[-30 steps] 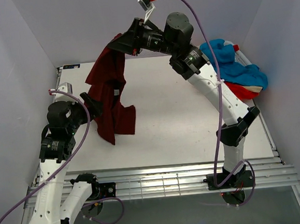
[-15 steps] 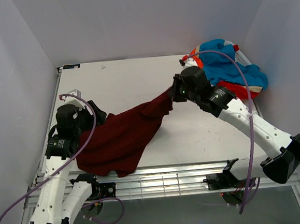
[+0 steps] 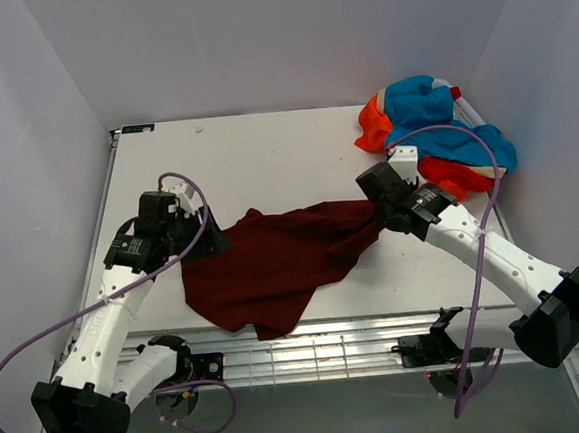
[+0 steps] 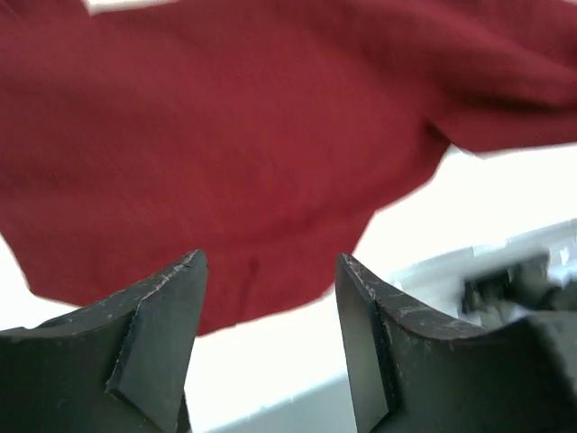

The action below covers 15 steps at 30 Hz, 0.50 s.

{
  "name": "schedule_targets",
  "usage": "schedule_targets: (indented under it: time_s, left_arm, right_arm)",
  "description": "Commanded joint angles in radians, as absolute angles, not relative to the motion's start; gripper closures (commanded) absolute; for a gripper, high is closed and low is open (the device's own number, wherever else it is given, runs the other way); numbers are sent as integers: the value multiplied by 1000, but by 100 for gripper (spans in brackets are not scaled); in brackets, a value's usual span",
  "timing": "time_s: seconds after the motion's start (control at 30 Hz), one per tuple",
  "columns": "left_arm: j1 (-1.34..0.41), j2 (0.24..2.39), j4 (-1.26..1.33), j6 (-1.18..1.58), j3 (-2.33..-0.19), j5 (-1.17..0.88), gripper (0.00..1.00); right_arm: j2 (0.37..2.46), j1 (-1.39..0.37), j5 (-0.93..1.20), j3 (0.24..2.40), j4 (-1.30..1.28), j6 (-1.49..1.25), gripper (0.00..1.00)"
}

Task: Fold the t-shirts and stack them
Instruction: Move the tshirt to the center of the board

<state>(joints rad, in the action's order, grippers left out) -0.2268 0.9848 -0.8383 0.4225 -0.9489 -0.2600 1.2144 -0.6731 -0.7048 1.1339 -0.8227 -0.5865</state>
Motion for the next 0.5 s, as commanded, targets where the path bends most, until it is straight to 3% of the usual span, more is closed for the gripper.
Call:
schedule_targets:
  time_s: [0.0,0.03,0.1,0.3,0.47]
  left_arm:
    - [-308,937,-989,506,-963,-288,31]
    - [-358,924,-1014,527,-954,-287,31]
    - [-412,907,-1090,601,-925,-276,34]
    - [-532,792,-1268,730,-867,-264,39]
    - [-541,684,-1266,747,-740,-296,36]
  right_arm:
    - [1235,-664,-830,1091,-893,-612,40]
    - [1239,-663,-830,1089,-897,-611,32]
    - [1253,-663,-828,1103,-903,-609,25]
    - [1293,-661,-804,1152,-855,-555,25]
    - [1342,-661,-686,1143,-734,-513,25]
